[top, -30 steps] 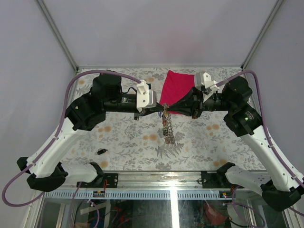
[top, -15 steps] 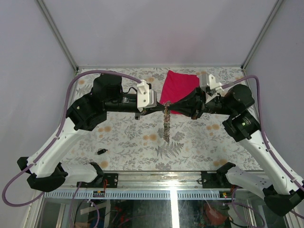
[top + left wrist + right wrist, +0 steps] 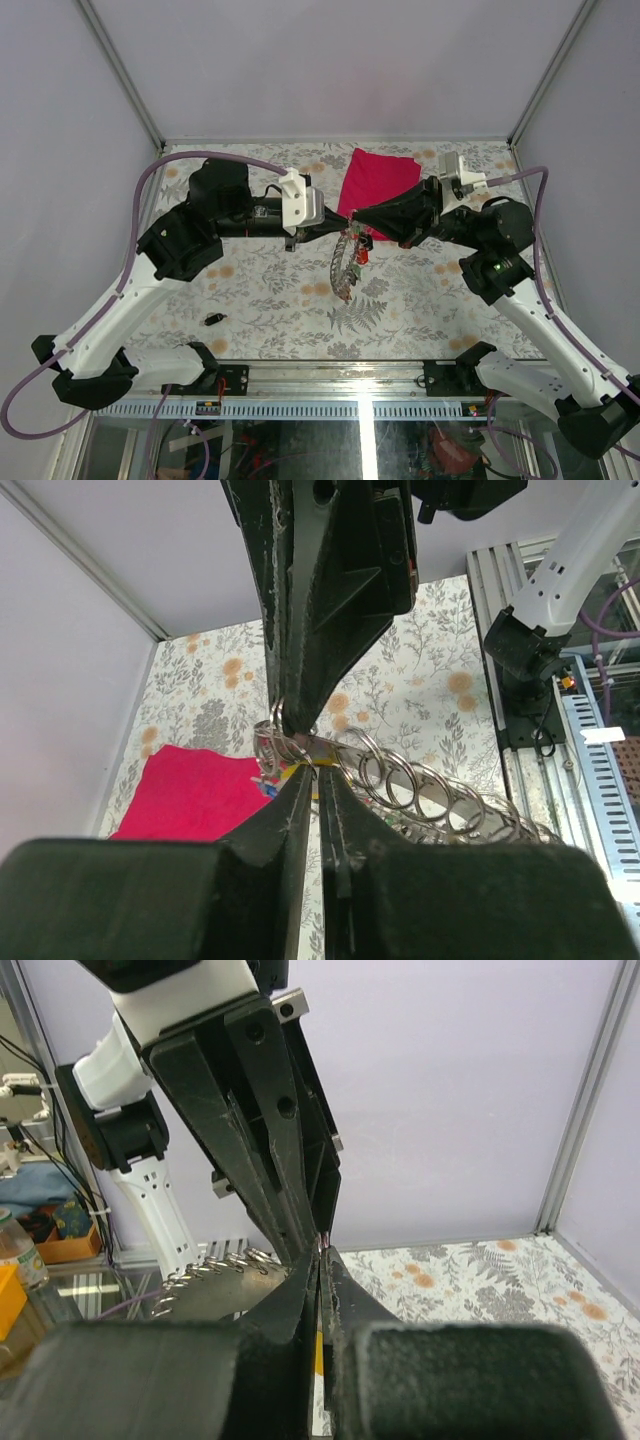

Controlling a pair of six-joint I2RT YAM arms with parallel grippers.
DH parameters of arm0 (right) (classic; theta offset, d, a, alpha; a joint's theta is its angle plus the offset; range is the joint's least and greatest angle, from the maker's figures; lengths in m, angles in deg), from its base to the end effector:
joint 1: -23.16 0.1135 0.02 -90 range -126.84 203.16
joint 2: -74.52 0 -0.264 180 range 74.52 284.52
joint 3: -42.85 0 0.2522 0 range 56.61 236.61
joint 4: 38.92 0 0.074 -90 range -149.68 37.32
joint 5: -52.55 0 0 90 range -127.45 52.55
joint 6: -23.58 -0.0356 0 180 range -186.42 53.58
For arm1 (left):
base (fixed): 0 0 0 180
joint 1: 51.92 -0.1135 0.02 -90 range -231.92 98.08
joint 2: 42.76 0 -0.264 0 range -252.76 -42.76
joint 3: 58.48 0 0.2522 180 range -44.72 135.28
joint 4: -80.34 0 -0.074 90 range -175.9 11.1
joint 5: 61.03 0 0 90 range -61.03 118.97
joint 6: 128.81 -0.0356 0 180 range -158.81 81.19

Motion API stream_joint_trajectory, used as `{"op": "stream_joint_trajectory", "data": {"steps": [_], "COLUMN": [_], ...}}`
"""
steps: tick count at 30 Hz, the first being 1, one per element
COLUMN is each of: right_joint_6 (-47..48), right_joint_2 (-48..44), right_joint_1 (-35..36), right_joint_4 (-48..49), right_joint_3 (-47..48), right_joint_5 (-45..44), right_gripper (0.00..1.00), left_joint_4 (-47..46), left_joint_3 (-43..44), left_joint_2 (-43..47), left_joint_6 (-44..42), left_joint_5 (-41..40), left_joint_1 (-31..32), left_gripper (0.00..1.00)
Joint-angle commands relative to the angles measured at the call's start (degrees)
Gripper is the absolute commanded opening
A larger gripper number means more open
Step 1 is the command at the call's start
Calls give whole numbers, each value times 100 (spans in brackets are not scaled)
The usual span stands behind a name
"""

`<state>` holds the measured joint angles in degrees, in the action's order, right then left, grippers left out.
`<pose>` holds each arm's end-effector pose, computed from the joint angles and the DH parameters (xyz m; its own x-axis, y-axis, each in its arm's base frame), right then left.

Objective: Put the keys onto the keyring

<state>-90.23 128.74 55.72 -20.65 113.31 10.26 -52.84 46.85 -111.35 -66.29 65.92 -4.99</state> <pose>0.1447 0.1236 0.4537 0.0833 0.3755 -0.9231 -0.9941 0.0956 -0.0508 0.1391 -0.1802 0.4922 0.3498 0.1658 -0.9220 0.9316 0.0416 0.3610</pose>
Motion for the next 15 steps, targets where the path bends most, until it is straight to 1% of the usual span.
{"op": "stream_joint_trajectory", "data": {"steps": [1, 3, 6, 12, 15], "right_joint_6": [-286, -200, -69, 172, 273], "right_joint_2": [-96, -125, -154, -205, -227], "right_joint_1": [23, 23, 23, 23, 23], "right_joint_4": [1195, 1074, 914, 607, 451], "right_joint_3": [88, 115, 169, 271, 317], "right_joint_5": [-370, -307, -178, 29, 60], "right_gripper": [0, 0, 0, 0, 0], "left_joint_4": [-630, -870, -1270, -2106, -2481], "left_joint_3": [-187, -304, -508, -931, -1141], "left_joint_2": [170, 247, 391, 659, 765], "left_joint_6": [280, 396, 622, 1058, 1234], "left_joint_5": [73, -17, -127, -439, -504], "left_joint_1": [50, 44, 44, 44, 47], "left_gripper": [11, 18, 24, 27, 31]}}
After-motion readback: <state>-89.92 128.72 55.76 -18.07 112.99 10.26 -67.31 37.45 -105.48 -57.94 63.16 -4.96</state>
